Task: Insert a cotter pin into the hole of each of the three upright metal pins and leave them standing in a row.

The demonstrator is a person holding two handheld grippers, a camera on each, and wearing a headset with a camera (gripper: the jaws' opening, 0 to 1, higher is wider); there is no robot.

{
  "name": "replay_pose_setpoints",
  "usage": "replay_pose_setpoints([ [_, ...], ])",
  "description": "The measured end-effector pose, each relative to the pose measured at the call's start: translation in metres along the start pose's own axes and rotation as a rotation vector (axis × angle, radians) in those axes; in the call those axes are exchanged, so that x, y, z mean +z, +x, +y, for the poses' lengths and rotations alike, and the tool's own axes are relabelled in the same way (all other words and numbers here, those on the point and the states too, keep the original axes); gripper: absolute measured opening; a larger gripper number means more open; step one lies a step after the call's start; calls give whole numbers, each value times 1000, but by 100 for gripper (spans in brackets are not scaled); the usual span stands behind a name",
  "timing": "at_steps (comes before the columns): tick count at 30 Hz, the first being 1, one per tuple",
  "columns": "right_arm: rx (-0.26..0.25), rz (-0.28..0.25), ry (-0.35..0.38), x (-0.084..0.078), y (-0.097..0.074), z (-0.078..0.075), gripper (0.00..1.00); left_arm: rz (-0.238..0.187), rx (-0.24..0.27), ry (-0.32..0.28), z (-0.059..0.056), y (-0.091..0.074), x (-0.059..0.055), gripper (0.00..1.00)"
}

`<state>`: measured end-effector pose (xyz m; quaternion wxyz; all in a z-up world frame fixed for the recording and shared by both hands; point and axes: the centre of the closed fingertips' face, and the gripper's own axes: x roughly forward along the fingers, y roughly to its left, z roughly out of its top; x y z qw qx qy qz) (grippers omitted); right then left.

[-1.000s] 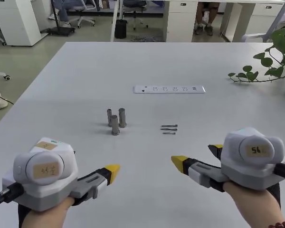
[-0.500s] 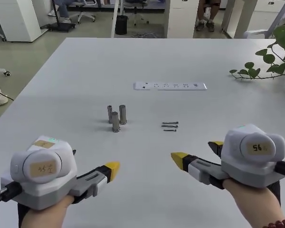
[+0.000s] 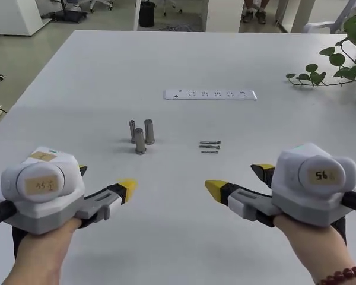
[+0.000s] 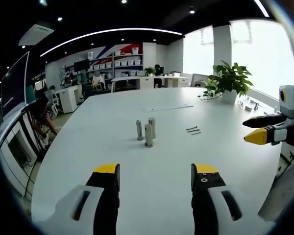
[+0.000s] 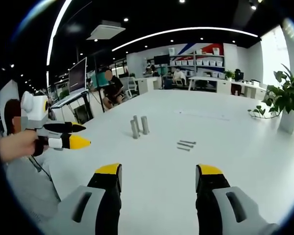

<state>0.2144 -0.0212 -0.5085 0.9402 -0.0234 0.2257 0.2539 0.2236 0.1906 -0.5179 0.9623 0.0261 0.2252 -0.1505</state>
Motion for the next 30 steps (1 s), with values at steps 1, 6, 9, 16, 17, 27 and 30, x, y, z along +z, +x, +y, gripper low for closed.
replay_pose_setpoints([
  [1,1,0,1,0,1,0,58,0,0,1,1,2,0,57],
  [6,19,6,-11,-1,5,3,58,3,2,-8,12,12,2,55],
  [9,52,13,-18,-2,7,8,59,6,4,4,18,20,4,55],
  [16,82,26,2,-6,9,10,60,13,-6,34,30,35,6,53],
  [17,84,25,3,-6,9,10,60,12,-8,33,32,38,7,53],
  [27,117,42,-23,-11,10,9,60,-14,-31,40,48,67,20,50],
  [30,128,50,-24,-13,10,10,60,-13,-37,52,53,76,22,49],
])
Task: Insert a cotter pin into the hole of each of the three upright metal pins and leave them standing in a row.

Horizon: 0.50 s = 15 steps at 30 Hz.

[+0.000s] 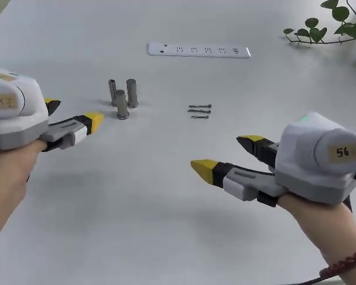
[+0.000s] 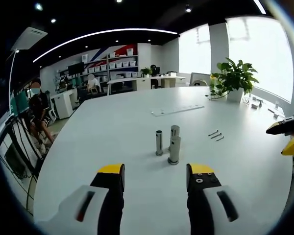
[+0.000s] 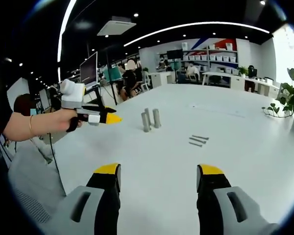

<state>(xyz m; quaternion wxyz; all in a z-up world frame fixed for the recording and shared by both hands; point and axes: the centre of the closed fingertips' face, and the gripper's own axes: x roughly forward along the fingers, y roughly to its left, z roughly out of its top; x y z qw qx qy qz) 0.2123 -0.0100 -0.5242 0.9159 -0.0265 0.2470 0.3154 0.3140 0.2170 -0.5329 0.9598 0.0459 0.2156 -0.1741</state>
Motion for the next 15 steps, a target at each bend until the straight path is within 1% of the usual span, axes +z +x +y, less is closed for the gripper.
replay_pose_setpoints([
  [4,7,7,3,-3,2,0,60,3,-7,21,7,11,3,48],
  [10,8,16,10,-5,6,-3,60,-12,-23,-14,18,30,10,48],
  [15,12,16,37,-5,10,-7,61,-22,-38,-28,21,44,14,47],
])
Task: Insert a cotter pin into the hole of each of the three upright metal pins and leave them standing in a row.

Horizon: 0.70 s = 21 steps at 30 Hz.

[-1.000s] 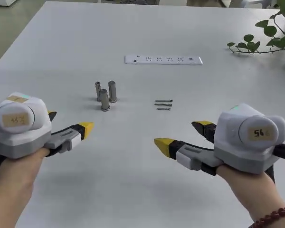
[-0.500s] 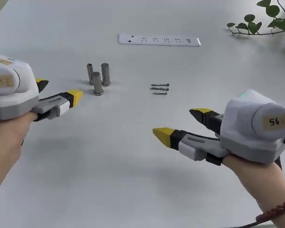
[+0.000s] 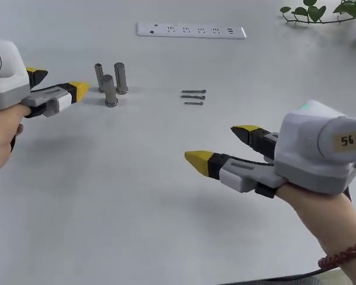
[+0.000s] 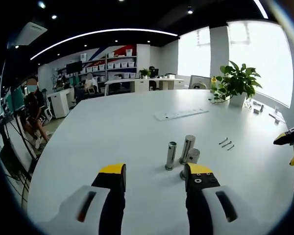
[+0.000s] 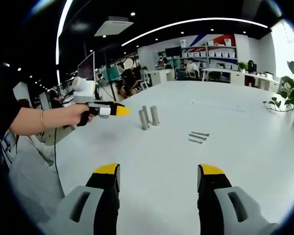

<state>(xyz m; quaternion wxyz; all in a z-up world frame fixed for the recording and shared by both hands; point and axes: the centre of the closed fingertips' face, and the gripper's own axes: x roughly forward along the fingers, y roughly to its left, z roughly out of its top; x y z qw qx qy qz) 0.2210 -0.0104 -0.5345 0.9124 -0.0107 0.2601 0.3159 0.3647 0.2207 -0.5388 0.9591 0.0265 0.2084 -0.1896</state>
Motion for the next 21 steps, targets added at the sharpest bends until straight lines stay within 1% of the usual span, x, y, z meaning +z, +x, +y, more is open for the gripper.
replay_pose_setpoints([
  [2,-2,2,0,-1,0,-1,61,-7,-10,1,0,5,2,46],
  [4,-2,1,-5,-1,1,-2,64,-17,-27,8,-2,11,5,45],
  [8,-13,-4,-14,-1,1,-6,69,-23,-46,24,-1,21,8,43],
  [10,-18,2,-16,-3,2,-9,72,-21,-66,34,-3,26,7,42],
  [12,-19,4,-25,-4,2,-10,74,-14,-75,47,-2,29,5,41],
  [13,-20,9,-28,-5,2,-11,74,-14,-78,45,-2,30,5,41],
  [15,-24,12,-36,-5,3,-12,74,-27,-108,29,-4,33,5,40],
  [17,-22,12,-34,-5,3,-13,75,-29,-122,27,-5,35,5,37],
  [20,-22,11,-31,-4,4,-13,75,-14,-142,54,-8,38,3,35],
  [21,-24,11,-30,-4,4,-14,74,-3,-159,46,-9,40,1,35],
])
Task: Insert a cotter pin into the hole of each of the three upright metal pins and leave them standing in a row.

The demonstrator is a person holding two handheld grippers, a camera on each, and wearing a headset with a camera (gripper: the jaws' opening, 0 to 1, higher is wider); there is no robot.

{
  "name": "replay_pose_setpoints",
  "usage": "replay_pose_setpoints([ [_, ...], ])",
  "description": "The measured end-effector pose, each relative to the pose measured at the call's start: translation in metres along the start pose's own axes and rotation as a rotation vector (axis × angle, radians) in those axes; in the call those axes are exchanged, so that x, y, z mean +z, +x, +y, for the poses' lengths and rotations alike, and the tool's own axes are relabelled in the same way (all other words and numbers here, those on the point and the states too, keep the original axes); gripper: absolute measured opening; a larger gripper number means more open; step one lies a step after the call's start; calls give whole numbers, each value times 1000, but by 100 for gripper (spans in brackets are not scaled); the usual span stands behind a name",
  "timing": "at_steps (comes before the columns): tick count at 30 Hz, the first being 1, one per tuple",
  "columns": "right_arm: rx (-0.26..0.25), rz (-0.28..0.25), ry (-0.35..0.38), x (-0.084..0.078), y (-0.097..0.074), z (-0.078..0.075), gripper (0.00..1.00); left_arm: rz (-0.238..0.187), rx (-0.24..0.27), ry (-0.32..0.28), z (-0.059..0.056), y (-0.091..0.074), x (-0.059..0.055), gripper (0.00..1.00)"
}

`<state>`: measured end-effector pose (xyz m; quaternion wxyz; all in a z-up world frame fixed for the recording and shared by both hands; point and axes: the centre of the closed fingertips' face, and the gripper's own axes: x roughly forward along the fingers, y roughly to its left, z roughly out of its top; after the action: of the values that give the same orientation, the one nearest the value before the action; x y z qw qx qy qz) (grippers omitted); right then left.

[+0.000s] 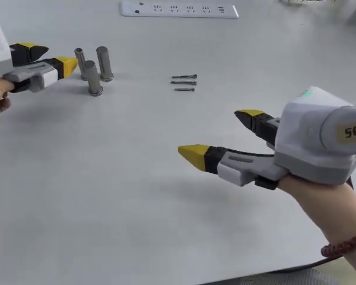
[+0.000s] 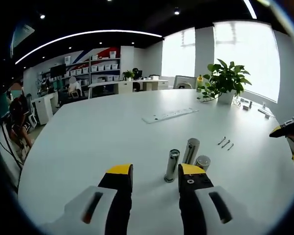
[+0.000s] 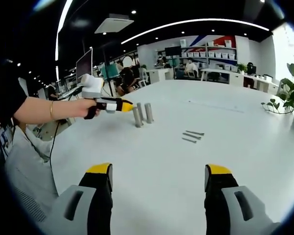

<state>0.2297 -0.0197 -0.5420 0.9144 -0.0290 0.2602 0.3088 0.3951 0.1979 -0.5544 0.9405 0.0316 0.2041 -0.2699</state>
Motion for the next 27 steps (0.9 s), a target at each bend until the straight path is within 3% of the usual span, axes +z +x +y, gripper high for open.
replay_pose_setpoints([
  [7,-10,16,1,-3,2,-2,73,5,-86,33,-13,11,0,27],
  [16,-15,26,10,-8,3,-3,72,-1,-126,34,-19,21,8,22],
  [21,-13,17,10,-7,3,-5,73,4,-166,22,-28,24,8,14],
  [27,-12,5,-1,-5,3,-6,77,9,-175,9,-31,25,8,8],
])
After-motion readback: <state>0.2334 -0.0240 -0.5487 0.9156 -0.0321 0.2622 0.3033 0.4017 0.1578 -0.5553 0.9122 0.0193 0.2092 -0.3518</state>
